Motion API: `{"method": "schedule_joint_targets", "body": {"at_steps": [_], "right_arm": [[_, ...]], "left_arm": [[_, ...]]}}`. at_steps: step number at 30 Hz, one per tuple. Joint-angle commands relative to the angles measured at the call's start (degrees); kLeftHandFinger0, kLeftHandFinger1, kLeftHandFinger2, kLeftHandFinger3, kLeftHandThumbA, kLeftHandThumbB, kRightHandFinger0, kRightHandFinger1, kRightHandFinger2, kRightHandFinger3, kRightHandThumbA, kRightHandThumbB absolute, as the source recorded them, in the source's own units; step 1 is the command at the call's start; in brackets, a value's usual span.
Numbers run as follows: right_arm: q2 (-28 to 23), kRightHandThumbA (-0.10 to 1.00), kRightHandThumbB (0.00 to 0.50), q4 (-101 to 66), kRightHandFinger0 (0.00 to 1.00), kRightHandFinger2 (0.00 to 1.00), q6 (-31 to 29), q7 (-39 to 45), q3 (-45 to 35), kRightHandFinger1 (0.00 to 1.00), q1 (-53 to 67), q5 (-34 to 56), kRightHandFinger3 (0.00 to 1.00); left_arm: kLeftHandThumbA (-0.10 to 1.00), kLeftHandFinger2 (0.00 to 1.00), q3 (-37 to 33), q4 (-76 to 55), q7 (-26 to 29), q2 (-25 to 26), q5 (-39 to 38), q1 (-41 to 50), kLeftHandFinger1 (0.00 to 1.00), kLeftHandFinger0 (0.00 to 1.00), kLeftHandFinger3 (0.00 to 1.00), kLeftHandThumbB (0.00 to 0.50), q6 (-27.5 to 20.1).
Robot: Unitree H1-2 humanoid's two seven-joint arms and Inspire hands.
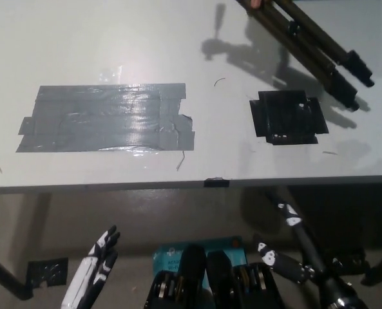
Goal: A person hands a tripod to the robot which it grabs with its right hand and places in the middle of the table in front of it
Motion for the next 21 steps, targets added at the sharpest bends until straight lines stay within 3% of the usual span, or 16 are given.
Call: {"method": "schedule_joint_targets", "body": {"at_steps": [1,6,8,11,13,15,19,21], "right_arm": [[0.83,0.62,0.192,-9.26,1.0,1.0,-5.58,-5.89,-3.37,1.0,1.27,-3.93,1.0],[0.88,0.67,0.22,-26.7,1.0,1.0,0.07,-5.36,-7.7,1.0,2.03,-11.87,1.0],[-0.03,0.79,0.271,-32.88,1.0,1.0,5.05,-2.78,-9.7,1.0,-1.61,-17.54,1.0],[-1.4,0.86,0.36,-34.71,1.0,1.0,12.51,1.28,-10.92,1.0,-8.48,-18.14,1.0],[-2.03,0.85,0.377,-33.74,1.0,1.0,16.92,2.98,-11.38,1.0,-12.37,-18.99,1.0],[-3.49,0.81,0.348,-29.57,1.0,1.0,21.59,4.64,-11.83,1.0,-18.46,-19.71,1.0],[-5.75,0.88,0.347,-20.43,1.0,1.0,25.9,5.76,-11.1,1.0,-26.59,-20.35,1.0],[-6.39,0.9,0.374,-12.34,1.0,1.0,27.67,5.18,-9.95,1.0,-31.88,-21.34,1.0]], "left_arm": [[0.95,1.0,0.49,-0.97,0.23,-0.51,-1.26,1.44,1.0,1.0,1.0,0.298,-4.92],[1.0,1.0,1.58,-5.09,1.27,-0.74,-2.36,3.69,1.0,1.0,1.0,0.289,-5.6],[1.0,1.0,1.9,-6.32,1.37,-0.74,-2.51,3.88,1.0,1.0,1.0,0.288,-5.6],[0.99,1.0,1.94,-7.18,0.9,-0.63,-3.26,4.19,1.0,1.0,1.0,0.283,-5.6],[0.98,1.0,2.02,-7.19,0.92,-0.56,-3.16,4.09,1.0,1.0,1.0,0.281,-5.6],[0.99,1.0,1.89,-6.76,1.31,-0.46,-2.48,3.82,1.0,1.0,1.0,0.269,-5.6],[1.0,1.0,1.93,-5.94,1.1,-0.43,-2.47,3.09,1.0,1.0,1.0,0.274,-5.6],[1.0,1.0,1.99,-5.63,1.16,-0.37,-2.23,2.65,1.0,1.0,1.0,0.279,-5.6]]}}
